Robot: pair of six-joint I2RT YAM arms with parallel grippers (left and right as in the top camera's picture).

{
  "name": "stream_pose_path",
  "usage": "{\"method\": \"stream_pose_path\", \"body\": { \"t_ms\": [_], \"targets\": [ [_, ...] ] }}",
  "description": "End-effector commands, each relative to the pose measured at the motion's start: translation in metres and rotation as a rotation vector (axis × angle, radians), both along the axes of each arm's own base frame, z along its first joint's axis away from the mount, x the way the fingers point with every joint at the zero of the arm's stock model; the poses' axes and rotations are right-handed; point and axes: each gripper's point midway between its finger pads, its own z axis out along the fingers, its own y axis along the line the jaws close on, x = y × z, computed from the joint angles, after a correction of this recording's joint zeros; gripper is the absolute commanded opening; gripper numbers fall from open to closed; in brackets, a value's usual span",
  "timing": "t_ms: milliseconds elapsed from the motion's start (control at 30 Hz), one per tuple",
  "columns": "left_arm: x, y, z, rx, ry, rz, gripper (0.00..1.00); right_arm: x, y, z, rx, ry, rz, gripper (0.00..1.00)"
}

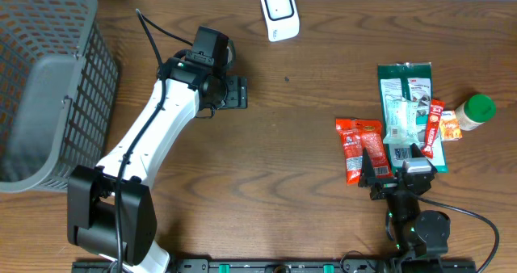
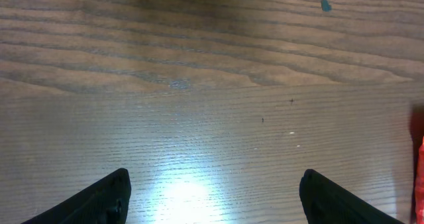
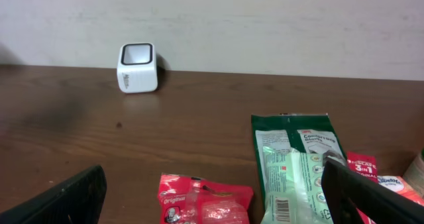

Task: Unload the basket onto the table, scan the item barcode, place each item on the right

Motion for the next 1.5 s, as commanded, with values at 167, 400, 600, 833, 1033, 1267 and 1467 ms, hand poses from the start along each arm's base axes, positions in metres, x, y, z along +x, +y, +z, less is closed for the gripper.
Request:
{"method": "stream_pose_path", "body": {
  "t_ms": [167,400,600,833,1033,1267,1467],
  "targets": [
    [0.002,0.004,0.0,0.012,-0.003,0.007,0.81,0.0,0.001,0.0,-0.026,-0.004,0.005,0.99],
    [0.002,0.004,0.0,0.012,-0.003,0.007,0.81,0.0,0.001,0.0,-0.026,-0.003,0.005,0.99],
    [0.002,0.004,0.0,0.012,-0.003,0.007,0.81,0.0,0.001,0.0,-0.026,-0.003,0.005,0.99],
    [0.002,0.004,0.0,0.012,-0.003,0.007,0.81,0.0,0.001,0.0,-0.025,-0.003,0.005,0.99],
    [0.001,0.004,0.013,0.001,-0.036,0.007,0.81,0.0,0.001,0.0,-0.025,-0.003,0.005,0.99],
    [-0.011,0.008,0.096,-0.066,-0.239,0.009,0.81,0.0,0.001,0.0,-0.026,-0.003,0.005,0.99],
    [-0.041,0.047,0.192,-0.074,-0.518,0.098,0.81,0.0,0.001,0.0,-0.025,-0.003,0.005,0.99]
  ]
}}
